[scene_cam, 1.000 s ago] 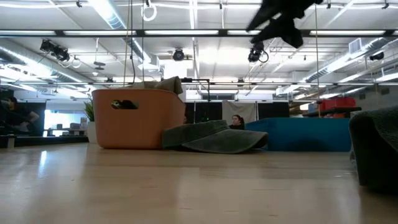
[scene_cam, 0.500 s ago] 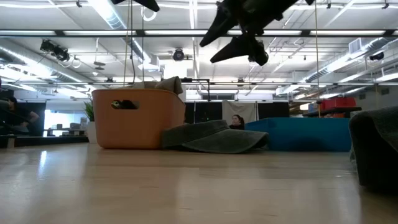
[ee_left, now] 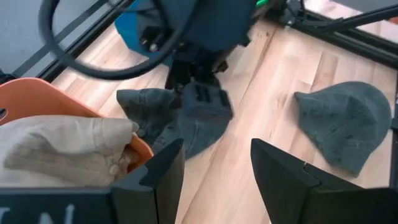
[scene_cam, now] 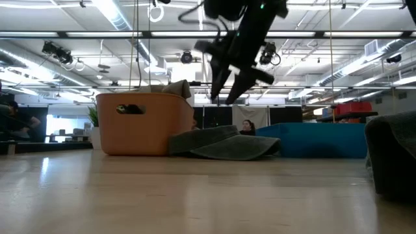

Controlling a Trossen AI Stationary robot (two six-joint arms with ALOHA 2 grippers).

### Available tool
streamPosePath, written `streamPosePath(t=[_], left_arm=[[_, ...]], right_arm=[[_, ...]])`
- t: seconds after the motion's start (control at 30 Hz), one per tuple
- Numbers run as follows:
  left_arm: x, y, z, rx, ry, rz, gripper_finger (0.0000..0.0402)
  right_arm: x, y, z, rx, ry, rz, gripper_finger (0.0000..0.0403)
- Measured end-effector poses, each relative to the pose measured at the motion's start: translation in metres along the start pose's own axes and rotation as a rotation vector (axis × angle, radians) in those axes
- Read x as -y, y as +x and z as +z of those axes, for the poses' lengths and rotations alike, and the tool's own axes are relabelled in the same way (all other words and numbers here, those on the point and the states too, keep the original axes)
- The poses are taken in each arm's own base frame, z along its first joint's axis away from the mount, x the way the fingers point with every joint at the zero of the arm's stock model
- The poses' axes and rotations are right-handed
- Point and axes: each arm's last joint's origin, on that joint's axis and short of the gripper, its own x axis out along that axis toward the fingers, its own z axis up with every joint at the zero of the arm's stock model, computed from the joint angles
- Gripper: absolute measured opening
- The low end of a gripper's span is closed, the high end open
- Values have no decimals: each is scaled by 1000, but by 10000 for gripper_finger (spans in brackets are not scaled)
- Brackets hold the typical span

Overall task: Pick & Place hat
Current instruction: Put the top black cap into the blue bin

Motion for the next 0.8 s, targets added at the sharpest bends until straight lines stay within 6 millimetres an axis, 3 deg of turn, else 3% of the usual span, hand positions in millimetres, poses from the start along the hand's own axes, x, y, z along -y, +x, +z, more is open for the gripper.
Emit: streamPosePath(t=[0.33, 0.8], left_arm=[[-1, 0, -2, -16, 13, 12, 188], [-2, 0, -3, -26, 41, 18, 188]], right_arm=[[25, 37, 12, -84, 71, -98, 171], [29, 51, 7, -141, 127, -133, 156]])
